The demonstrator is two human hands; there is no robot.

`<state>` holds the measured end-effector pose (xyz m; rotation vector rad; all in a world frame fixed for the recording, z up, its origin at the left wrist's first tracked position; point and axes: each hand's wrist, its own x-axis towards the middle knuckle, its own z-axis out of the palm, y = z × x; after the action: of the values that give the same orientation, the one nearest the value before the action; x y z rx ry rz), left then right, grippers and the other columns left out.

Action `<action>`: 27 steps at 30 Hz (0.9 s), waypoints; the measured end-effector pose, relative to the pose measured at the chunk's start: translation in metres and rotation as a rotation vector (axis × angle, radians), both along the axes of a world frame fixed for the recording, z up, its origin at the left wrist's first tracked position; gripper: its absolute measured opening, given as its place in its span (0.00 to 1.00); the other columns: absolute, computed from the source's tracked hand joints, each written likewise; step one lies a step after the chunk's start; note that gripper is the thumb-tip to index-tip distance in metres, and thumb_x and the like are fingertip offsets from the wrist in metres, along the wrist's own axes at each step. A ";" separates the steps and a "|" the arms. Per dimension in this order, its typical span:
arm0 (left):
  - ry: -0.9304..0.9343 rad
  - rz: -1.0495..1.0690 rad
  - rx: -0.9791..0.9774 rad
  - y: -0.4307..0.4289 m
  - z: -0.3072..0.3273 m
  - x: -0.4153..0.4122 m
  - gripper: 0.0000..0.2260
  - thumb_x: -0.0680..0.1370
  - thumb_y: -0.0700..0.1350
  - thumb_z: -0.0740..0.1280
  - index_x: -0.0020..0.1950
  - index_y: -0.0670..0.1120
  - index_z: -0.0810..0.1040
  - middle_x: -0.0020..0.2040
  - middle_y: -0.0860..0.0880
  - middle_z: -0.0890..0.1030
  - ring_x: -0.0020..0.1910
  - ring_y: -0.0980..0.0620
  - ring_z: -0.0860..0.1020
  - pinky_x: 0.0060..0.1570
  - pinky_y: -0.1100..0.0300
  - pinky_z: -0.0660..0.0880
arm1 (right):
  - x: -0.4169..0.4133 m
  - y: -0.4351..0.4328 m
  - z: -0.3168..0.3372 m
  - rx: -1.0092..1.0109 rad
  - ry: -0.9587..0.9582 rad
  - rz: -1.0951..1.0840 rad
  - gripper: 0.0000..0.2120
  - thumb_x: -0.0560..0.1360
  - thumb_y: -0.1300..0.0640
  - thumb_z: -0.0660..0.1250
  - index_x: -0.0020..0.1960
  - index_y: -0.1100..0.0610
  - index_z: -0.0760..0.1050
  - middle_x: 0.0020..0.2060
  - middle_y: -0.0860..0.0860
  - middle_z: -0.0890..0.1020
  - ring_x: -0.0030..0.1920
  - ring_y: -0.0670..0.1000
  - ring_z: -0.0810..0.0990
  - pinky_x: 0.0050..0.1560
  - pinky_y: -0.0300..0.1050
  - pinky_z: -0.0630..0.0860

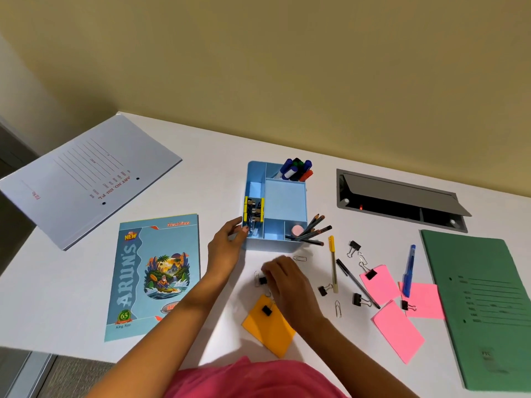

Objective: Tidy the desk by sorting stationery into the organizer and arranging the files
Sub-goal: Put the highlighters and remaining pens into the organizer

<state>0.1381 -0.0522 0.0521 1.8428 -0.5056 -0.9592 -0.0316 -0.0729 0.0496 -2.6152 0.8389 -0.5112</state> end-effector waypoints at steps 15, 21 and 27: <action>0.022 -0.012 0.007 0.001 0.002 0.002 0.16 0.79 0.50 0.64 0.67 0.52 0.73 0.58 0.49 0.78 0.60 0.46 0.76 0.60 0.44 0.75 | -0.035 0.013 -0.030 0.320 0.329 -0.422 0.08 0.80 0.54 0.61 0.53 0.59 0.72 0.48 0.53 0.77 0.46 0.49 0.74 0.42 0.36 0.66; 0.032 -0.006 0.002 0.001 0.003 0.002 0.16 0.79 0.49 0.64 0.67 0.51 0.73 0.62 0.45 0.78 0.60 0.46 0.76 0.59 0.45 0.75 | -0.034 0.013 -0.017 0.306 0.109 -0.361 0.05 0.74 0.62 0.68 0.45 0.59 0.71 0.42 0.51 0.73 0.39 0.50 0.73 0.37 0.43 0.75; 0.034 -0.003 -0.006 0.000 0.001 0.001 0.16 0.79 0.49 0.63 0.67 0.51 0.72 0.59 0.47 0.77 0.60 0.46 0.76 0.60 0.46 0.75 | -0.010 0.010 0.033 0.236 -0.187 -0.251 0.05 0.75 0.65 0.64 0.47 0.57 0.70 0.39 0.46 0.69 0.36 0.43 0.67 0.35 0.30 0.67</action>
<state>0.1394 -0.0519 0.0534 1.8178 -0.4906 -0.9883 -0.0412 -0.0626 0.0825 -2.2234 1.0979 -0.6679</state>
